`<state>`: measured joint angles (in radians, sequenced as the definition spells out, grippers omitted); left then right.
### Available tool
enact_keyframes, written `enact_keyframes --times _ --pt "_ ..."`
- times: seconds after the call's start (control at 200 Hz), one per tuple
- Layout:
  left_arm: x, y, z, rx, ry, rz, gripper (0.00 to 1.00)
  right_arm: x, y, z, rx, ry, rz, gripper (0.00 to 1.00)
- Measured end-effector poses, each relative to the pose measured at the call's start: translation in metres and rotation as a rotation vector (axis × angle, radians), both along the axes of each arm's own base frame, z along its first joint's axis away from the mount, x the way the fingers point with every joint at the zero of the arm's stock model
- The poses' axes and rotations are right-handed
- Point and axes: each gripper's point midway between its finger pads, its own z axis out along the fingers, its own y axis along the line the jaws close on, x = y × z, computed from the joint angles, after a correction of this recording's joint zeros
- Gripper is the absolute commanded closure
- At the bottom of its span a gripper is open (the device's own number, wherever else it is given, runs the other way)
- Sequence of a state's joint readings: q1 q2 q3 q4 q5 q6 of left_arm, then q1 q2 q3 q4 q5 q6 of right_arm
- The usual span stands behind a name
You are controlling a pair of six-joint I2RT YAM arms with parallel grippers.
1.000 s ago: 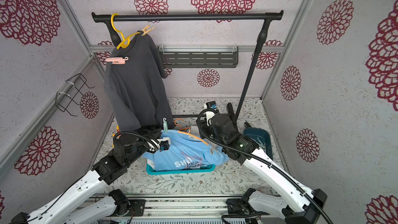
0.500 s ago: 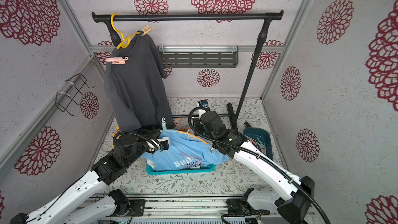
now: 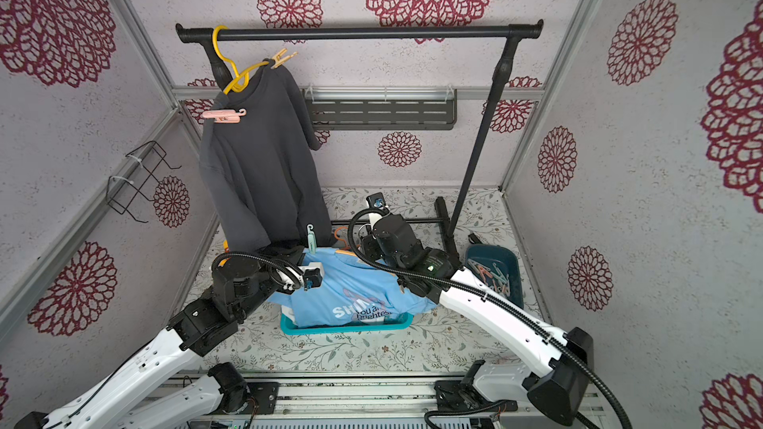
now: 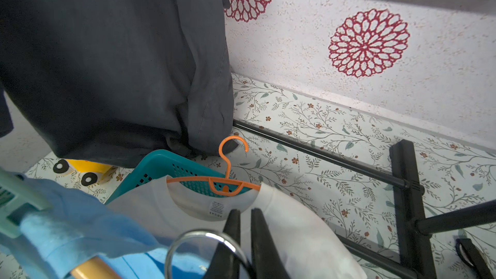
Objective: Use clothespins to secure the t-shirt on both sides of the hanger
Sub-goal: Hang the hanger on the clothesline.
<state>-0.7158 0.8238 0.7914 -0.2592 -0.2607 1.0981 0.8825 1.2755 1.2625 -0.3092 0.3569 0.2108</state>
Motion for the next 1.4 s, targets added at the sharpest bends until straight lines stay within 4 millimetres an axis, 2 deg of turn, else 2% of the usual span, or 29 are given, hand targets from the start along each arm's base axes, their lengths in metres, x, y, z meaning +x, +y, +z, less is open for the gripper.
enact_keyframes --times 0.105,0.16,0.21,0.305,0.46,0.56,0.725,1.006,1.206,1.311,1.401 --pt "0.001 0.002 0.0 0.0 0.0 0.011 1.0 0.001 -0.001 -0.002 -0.01 -0.016 0.004 1.0" --pt "0.001 0.002 0.0 -0.003 0.001 0.015 0.97 0.001 -0.001 -0.002 -0.008 -0.034 0.007 1.0" --pt "0.0 0.002 0.001 -0.004 0.0 0.013 0.89 0.0 -0.001 -0.002 -0.007 -0.047 0.012 1.0" --pt "-0.003 0.002 0.002 -0.004 -0.004 0.005 0.81 -0.004 -0.004 0.001 -0.007 -0.084 0.033 1.0" --pt "-0.014 0.004 0.011 -0.027 -0.019 -0.009 0.59 -0.017 -0.007 0.021 0.019 -0.16 0.087 1.0" --pt "-0.023 0.008 0.02 -0.065 -0.032 -0.021 0.49 -0.022 -0.013 0.033 0.033 -0.204 0.1 1.0" --pt "-0.039 0.012 0.029 -0.144 -0.019 -0.051 0.47 -0.027 -0.013 0.045 0.024 -0.267 0.133 1.0" --pt "-0.065 0.007 0.047 -0.309 0.121 -0.121 0.46 -0.039 -0.005 0.046 -0.003 -0.333 0.235 1.0" --pt "-0.084 0.001 0.059 -0.422 0.252 -0.18 0.43 -0.056 -0.005 0.069 0.031 -0.407 0.313 1.0" --pt "-0.085 -0.003 0.06 -0.464 0.333 -0.196 0.43 -0.064 -0.009 0.081 0.049 -0.445 0.332 1.0" --pt "-0.078 -0.005 0.052 -0.492 0.415 -0.182 0.43 -0.068 -0.01 0.088 0.056 -0.471 0.345 1.0"
